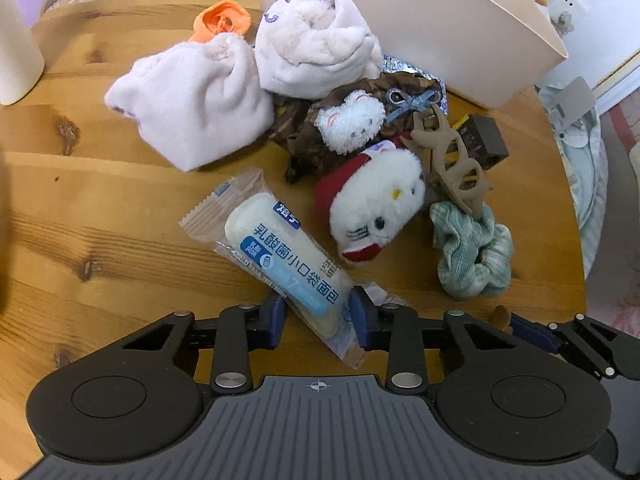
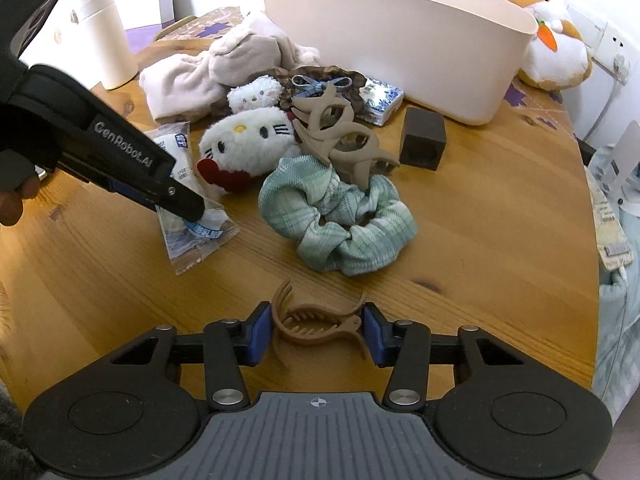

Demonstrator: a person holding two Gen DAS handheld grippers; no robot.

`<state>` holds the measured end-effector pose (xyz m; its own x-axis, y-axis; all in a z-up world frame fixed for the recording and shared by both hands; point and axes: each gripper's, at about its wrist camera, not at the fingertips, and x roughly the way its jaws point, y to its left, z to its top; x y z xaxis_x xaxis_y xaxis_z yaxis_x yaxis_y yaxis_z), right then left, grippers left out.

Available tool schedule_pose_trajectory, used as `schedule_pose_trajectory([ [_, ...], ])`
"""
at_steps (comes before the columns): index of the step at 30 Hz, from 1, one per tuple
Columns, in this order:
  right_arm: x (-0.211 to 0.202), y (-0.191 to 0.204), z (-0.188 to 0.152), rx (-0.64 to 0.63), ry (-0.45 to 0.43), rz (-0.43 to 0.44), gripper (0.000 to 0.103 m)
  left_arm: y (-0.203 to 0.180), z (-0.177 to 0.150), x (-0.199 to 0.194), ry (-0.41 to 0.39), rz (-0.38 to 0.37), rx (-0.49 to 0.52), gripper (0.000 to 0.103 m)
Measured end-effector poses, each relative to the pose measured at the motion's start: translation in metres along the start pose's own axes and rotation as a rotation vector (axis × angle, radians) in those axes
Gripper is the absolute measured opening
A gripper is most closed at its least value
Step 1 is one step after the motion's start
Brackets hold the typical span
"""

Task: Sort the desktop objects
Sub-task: 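Grasp the wrapped white bread roll with the left tool while the right tool grasps the brown hair clip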

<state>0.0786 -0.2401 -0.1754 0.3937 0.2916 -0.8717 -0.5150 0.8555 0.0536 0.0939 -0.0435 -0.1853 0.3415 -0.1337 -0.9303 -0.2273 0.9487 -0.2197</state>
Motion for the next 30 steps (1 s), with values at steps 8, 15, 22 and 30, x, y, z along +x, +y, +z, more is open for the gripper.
schedule_pose_trajectory([
  [8,-0.024,-0.005,0.001,-0.014,-0.069,0.003,0.045,0.011,-0.011,-0.014,-0.012,-0.032,-0.01,0.023],
  [15,-0.032,-0.011,0.005,-0.007,-0.093,-0.005,0.045,0.02,-0.014,-0.015,-0.03,-0.031,-0.04,0.021],
  [22,-0.038,-0.014,0.008,-0.014,-0.115,-0.012,0.045,0.015,-0.013,-0.016,-0.031,-0.062,-0.035,0.014],
  [30,-0.037,-0.016,0.006,-0.007,-0.102,-0.017,0.045,0.019,-0.006,-0.006,0.01,-0.055,-0.089,0.017],
])
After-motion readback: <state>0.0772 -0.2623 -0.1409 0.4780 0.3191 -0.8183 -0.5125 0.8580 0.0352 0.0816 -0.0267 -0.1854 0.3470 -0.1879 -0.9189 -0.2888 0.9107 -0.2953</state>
